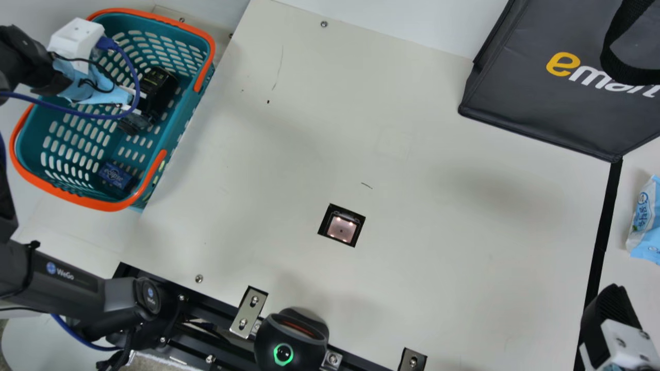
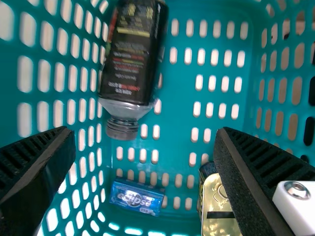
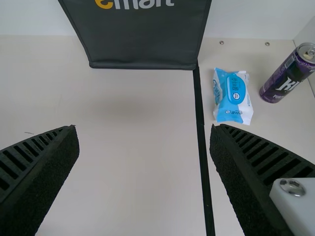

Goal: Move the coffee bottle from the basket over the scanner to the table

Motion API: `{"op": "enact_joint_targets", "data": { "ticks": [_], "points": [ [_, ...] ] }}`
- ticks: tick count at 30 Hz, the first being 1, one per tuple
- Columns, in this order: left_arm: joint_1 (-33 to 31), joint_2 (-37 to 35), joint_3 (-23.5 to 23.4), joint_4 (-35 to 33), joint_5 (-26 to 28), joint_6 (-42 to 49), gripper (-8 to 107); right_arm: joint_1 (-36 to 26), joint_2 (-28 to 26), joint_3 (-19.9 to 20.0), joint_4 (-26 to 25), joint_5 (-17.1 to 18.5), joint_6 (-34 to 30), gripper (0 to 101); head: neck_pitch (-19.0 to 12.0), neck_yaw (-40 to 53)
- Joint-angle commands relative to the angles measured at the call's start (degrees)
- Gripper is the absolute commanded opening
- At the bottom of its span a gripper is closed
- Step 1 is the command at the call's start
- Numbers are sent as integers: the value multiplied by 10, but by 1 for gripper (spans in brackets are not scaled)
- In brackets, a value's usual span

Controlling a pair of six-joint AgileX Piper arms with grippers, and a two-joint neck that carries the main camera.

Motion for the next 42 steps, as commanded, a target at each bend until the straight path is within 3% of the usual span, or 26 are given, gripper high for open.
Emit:
{"op": "enact_joint_targets", "data": {
  "ticks": [1, 16, 24, 32, 42],
  "points": [
    [0, 6, 5, 3, 2, 1, 90, 0, 0, 0, 0, 0, 0, 95, -17, 2],
    [6, 10, 52, 17, 4, 7, 90, 0, 0, 0, 0, 1, 0, 95, -17, 2],
    [-1, 12, 65, -1, -23, 65, 90, 0, 0, 0, 0, 1, 0, 95, -17, 2],
    [-30, 31, 44, 1, -50, 98, 90, 0, 0, 0, 0, 1, 0, 95, -17, 2],
    [-60, 85, -17, 28, -50, 88, 90, 0, 0, 0, 0, 1, 0, 95, -17, 2]
  ]
}}
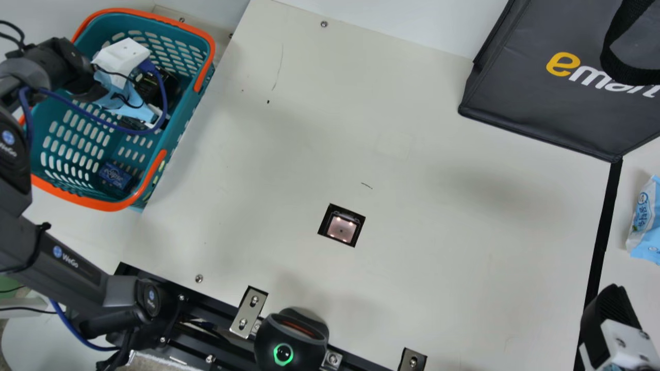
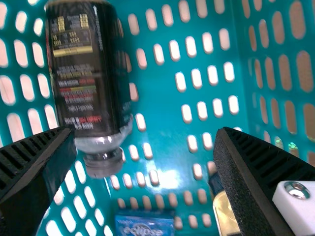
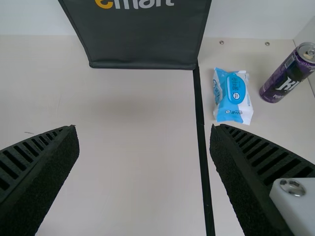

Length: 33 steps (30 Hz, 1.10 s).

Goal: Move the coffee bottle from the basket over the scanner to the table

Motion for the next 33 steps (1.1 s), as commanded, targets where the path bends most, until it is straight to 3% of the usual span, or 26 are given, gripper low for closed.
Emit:
{"op": "enact_joint_targets", "data": {
  "ticks": [1, 17, 33],
  "points": [
    [-4, 13, -17, 8, 2, -3, 90, 0, 0, 0, 0, 0, 0, 95, -17, 1],
    [-28, 110, -127, 58, 21, -48, 90, 0, 0, 0, 0, 0, 0, 95, -17, 1],
    [-38, 164, -163, 88, 23, -87, 90, 0, 0, 0, 0, -1, 0, 95, -17, 1]
  ]
}}
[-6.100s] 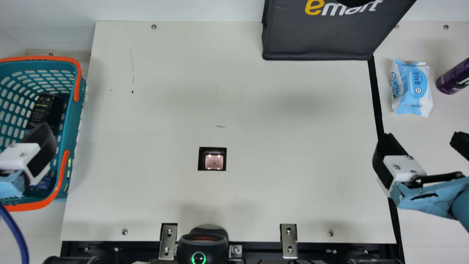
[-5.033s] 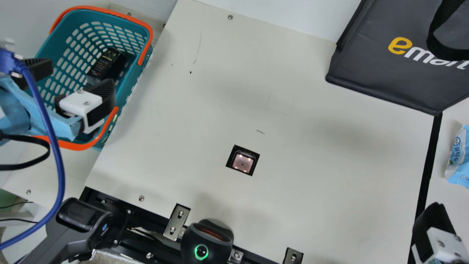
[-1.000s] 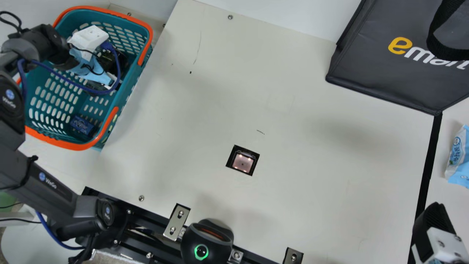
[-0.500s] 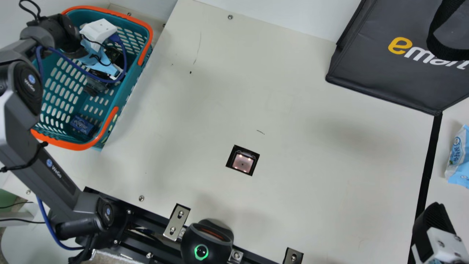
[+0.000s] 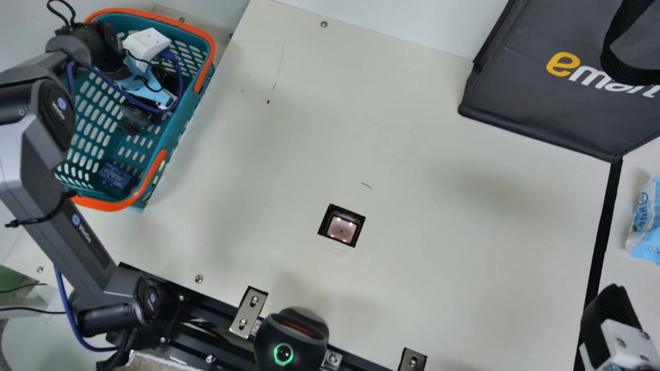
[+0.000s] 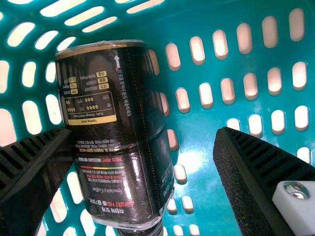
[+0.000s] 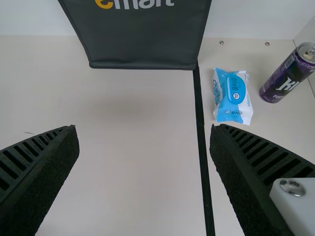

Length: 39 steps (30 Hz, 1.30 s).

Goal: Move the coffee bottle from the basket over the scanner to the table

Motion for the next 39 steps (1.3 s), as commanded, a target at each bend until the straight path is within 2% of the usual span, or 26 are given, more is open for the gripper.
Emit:
{"op": "enact_joint_targets", "data": {
  "ticks": [1, 13, 39],
  "points": [
    [-1, 1, 2, -8, 7, 2, 90, 0, 0, 0, 0, 0, 0, 95, -17, 1],
    [-5, -24, 30, -35, 9, 0, 90, 0, 0, 0, 0, 0, 0, 95, -17, 1],
    [21, 1, -1, -36, 43, -109, 90, 0, 0, 0, 0, 1, 0, 95, -17, 1]
  ]
}}
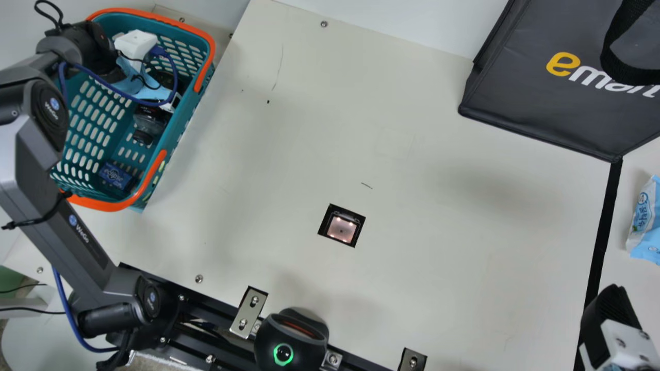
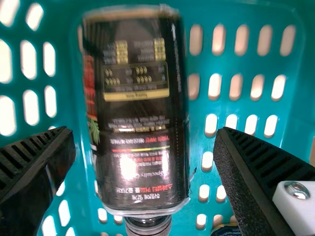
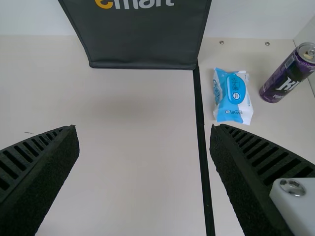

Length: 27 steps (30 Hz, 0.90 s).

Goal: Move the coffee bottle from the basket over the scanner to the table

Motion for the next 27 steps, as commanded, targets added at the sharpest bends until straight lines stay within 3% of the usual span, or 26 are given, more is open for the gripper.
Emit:
{"op": "enact_joint_targets", "data": {
  "ticks": [1, 18, 27],
  "points": [
    [1, 4, -1, 0, 2, -2, 90, 0, 0, 0, 0, 0, 0, 95, -17, 1],
    [3, 21, 6, 17, 28, -22, 90, 0, 0, 0, 0, 0, 0, 95, -17, 1],
    [2, 17, 16, 15, 21, -30, 30, 0, 0, 0, 0, 0, 0, 95, -17, 1]
  ]
}}
